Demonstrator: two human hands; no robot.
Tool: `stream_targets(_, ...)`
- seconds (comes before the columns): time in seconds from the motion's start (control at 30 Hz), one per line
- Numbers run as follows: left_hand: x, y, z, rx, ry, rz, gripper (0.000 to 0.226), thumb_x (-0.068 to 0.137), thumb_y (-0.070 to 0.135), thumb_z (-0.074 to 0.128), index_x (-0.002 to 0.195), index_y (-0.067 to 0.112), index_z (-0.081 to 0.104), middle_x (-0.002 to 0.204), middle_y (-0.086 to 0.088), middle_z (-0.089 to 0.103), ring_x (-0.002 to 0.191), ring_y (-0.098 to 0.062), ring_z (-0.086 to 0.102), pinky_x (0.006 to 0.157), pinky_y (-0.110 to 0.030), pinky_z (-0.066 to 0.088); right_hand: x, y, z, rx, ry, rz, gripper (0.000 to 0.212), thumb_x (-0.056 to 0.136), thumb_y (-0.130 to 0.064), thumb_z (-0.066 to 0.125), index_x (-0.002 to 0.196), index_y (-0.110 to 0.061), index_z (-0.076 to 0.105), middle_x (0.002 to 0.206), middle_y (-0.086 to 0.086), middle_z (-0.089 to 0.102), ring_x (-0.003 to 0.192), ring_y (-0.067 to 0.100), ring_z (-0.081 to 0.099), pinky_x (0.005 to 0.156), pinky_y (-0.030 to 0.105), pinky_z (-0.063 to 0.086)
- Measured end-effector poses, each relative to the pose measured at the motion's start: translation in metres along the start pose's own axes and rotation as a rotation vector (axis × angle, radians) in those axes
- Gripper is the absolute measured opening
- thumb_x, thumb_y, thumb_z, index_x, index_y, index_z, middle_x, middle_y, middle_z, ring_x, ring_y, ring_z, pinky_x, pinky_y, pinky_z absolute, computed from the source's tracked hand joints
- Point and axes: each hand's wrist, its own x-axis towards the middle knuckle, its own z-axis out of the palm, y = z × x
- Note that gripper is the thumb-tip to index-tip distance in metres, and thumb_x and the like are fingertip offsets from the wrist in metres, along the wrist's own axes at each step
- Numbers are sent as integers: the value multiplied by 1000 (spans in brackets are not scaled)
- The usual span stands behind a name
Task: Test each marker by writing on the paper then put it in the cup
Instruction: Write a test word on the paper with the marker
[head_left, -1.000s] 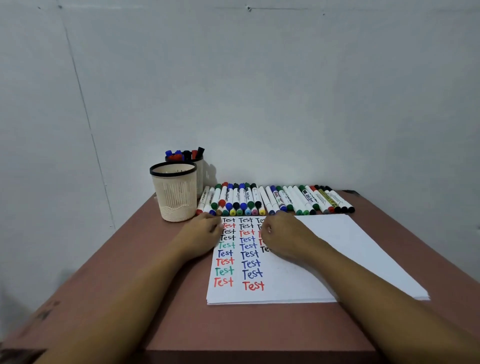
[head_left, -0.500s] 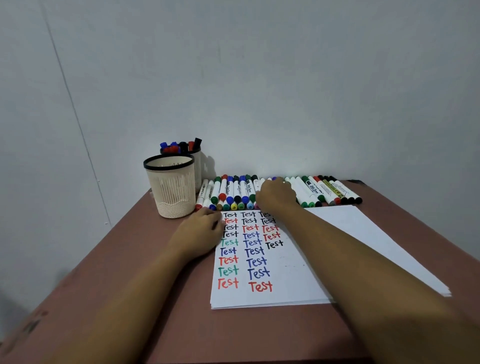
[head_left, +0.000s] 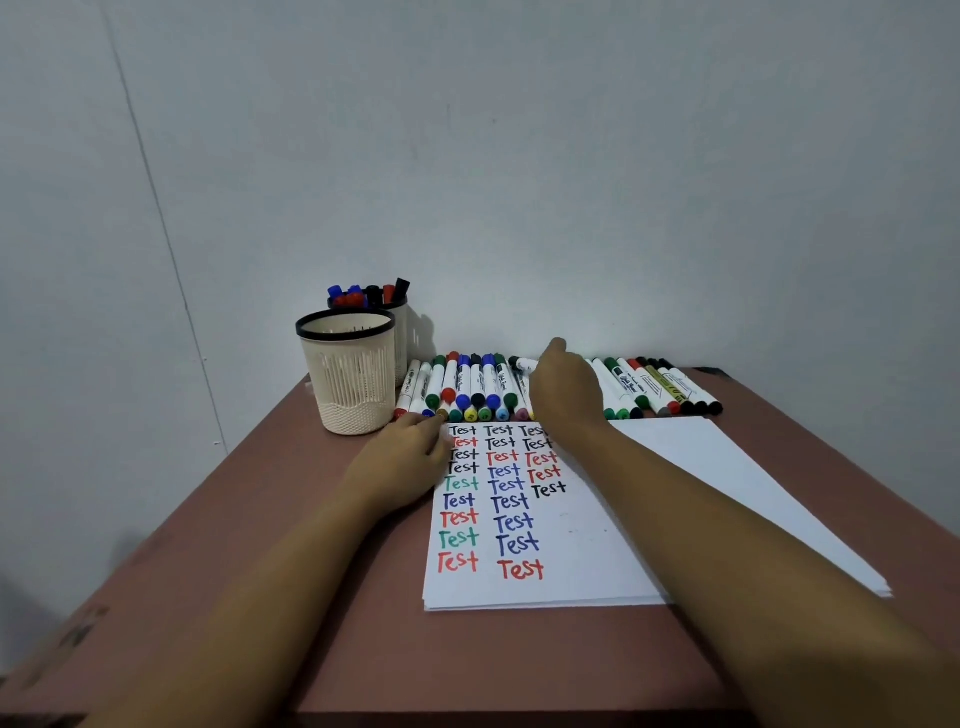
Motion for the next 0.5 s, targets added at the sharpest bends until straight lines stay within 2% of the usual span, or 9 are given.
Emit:
stream_targets(0.17,-4,5,-3,-104,167,55,47,99,29,40,143,13,36,143,-7,39,127,-18,39,103,-25,30,-19,15,-26,274,133,-22,15,97,-8,43,102,3,51,89,16,62,75,25,55,58,29,33)
stream_targets(0.23,-7,8,-3,-111,221,136,49,98,25,44,144,12,34,145,-7,35,129,-18,37,105,-24,29,-36,18,-39,448,129,-15,15,96,-12,48,99,1,54,84,11,61,72,20,52,57,29,36)
stream_targets(0.33,-12,15,-2,-52,279,285,58,95,26,50,147,12,27,148,-7,31,132,-20,36,103,-20,26,-60,20,-54,639,68,45,9,93,-12,52,91,-6,57,75,1,58,66,11,50,54,13,38)
stream_targets(0.37,-13,18,-2,-24,279,330,61,94,27,52,147,12,25,148,-8,30,132,-20,35,103,-18,24,-66,20,-56,692,39,77,8,92,-12,53,87,-8,57,73,1,59,67,12,52,56,13,40)
stream_targets(0.43,-15,24,-2,1,255,389,61,94,27,53,146,10,26,144,-8,36,128,-21,39,101,-18,26,-76,21,-56,817,-8,139,14,91,-11,53,78,-13,57,75,7,63,73,19,57,67,28,50)
stream_targets(0.5,-16,31,-2,23,215,394,52,96,25,49,143,12,32,132,-7,46,110,-19,48,92,-21,35,-82,19,-56,925,-28,210,18,91,-10,52,76,-15,59,74,8,63,73,21,58,70,38,52)
